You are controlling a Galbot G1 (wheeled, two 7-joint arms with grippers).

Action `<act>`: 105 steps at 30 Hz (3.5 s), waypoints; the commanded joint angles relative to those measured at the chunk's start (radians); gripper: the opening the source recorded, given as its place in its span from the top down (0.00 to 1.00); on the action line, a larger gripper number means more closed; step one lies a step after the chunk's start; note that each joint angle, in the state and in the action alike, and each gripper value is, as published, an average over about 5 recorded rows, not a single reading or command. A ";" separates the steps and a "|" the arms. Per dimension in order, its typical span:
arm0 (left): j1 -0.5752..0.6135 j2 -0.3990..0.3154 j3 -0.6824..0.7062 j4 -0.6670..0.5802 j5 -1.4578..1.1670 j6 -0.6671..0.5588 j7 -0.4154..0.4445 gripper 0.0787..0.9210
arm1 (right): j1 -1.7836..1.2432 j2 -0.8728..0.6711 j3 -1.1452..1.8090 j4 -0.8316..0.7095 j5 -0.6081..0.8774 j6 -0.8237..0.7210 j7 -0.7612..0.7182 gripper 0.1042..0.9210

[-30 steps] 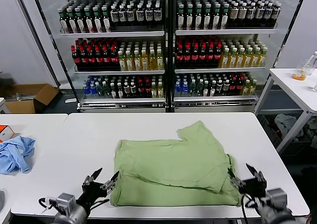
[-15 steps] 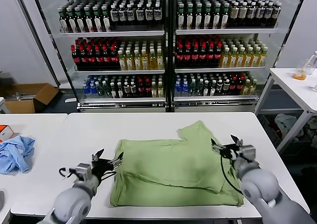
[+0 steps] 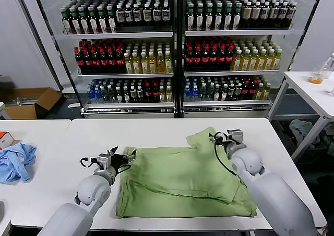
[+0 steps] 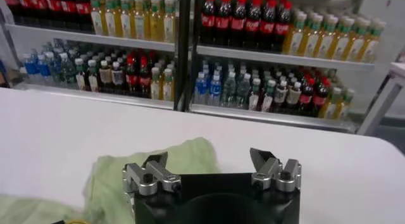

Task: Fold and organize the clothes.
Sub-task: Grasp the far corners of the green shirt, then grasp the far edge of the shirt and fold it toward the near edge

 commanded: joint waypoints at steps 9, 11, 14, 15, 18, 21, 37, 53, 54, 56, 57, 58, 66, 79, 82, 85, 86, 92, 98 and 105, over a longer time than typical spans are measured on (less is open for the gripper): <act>-0.080 -0.018 0.040 0.106 -0.021 0.010 0.007 0.12 | 0.140 0.120 -0.073 -0.292 0.001 -0.001 -0.018 0.12; -0.075 -0.017 0.040 0.103 -0.021 0.008 0.010 0.12 | 0.142 0.129 -0.073 -0.317 0.001 -0.003 -0.022 0.12; -0.067 -0.015 0.041 0.095 -0.021 0.004 0.013 0.18 | 0.143 0.140 -0.073 -0.350 0.003 -0.004 -0.027 0.12; -0.065 -0.015 0.041 0.093 -0.021 0.002 0.014 0.22 | 0.142 0.143 -0.073 -0.357 0.003 -0.004 -0.028 0.12; -0.057 -0.012 0.041 0.085 -0.021 -0.001 0.018 0.32 | 0.137 0.148 -0.072 -0.364 0.011 -0.005 -0.028 0.12; -0.050 -0.010 0.042 0.077 -0.022 -0.003 0.023 0.43 | 0.131 0.148 -0.071 -0.358 0.028 -0.005 -0.025 0.17; -0.023 -0.002 0.023 0.052 -0.093 -0.029 0.071 0.93 | 0.064 0.099 -0.051 -0.189 0.061 0.003 -0.054 0.73; 0.119 0.047 -0.078 -0.180 -0.143 -0.066 0.089 0.96 | -0.086 -0.059 0.095 0.163 0.140 0.014 -0.038 1.00; 0.131 0.049 -0.085 -0.195 -0.144 -0.066 0.090 0.96 | -0.102 -0.073 0.111 0.188 0.147 0.012 -0.036 1.00; 0.157 0.054 -0.099 -0.219 -0.147 -0.065 0.092 0.96 | -0.129 -0.096 0.138 0.227 0.157 0.009 -0.033 1.00; 0.170 0.056 -0.106 -0.232 -0.149 -0.065 0.092 0.96 | -0.144 -0.107 0.151 0.247 0.162 0.008 -0.032 1.00; 0.184 0.058 -0.114 -0.245 -0.151 -0.064 0.093 0.96 | -0.160 -0.119 0.166 0.269 0.167 0.007 -0.030 1.00; 0.305 0.083 -0.174 -0.355 -0.156 -0.059 0.103 0.96 | -0.313 -0.217 0.288 0.455 0.216 -0.004 -0.019 1.00; 0.447 0.090 -0.215 -0.446 -0.120 -0.042 0.115 0.96 | -0.732 -0.305 0.575 0.741 0.235 -0.006 -0.001 1.00; 0.467 0.092 -0.216 -0.452 -0.103 -0.037 0.114 0.96 | -0.810 -0.301 0.613 0.778 0.231 -0.006 0.010 1.00; 0.476 0.093 -0.217 -0.449 -0.083 -0.030 0.113 0.96 | -0.867 -0.289 0.631 0.798 0.220 -0.006 0.022 1.00; 0.477 0.093 -0.218 -0.447 -0.076 -0.027 0.113 0.96 | -0.884 -0.283 0.634 0.802 0.213 -0.006 0.026 1.00; 0.483 0.097 -0.218 -0.431 -0.048 -0.014 0.111 0.96 | -0.920 -0.249 0.618 0.794 0.169 -0.007 0.050 1.00; 0.469 0.097 -0.209 -0.393 -0.027 -0.014 0.113 0.96 | -0.884 -0.212 0.565 0.730 0.132 -0.006 0.062 1.00; 0.454 0.076 -0.191 -0.369 0.019 -0.012 0.106 0.90 | -0.849 -0.183 0.502 0.690 0.057 -0.006 0.046 0.86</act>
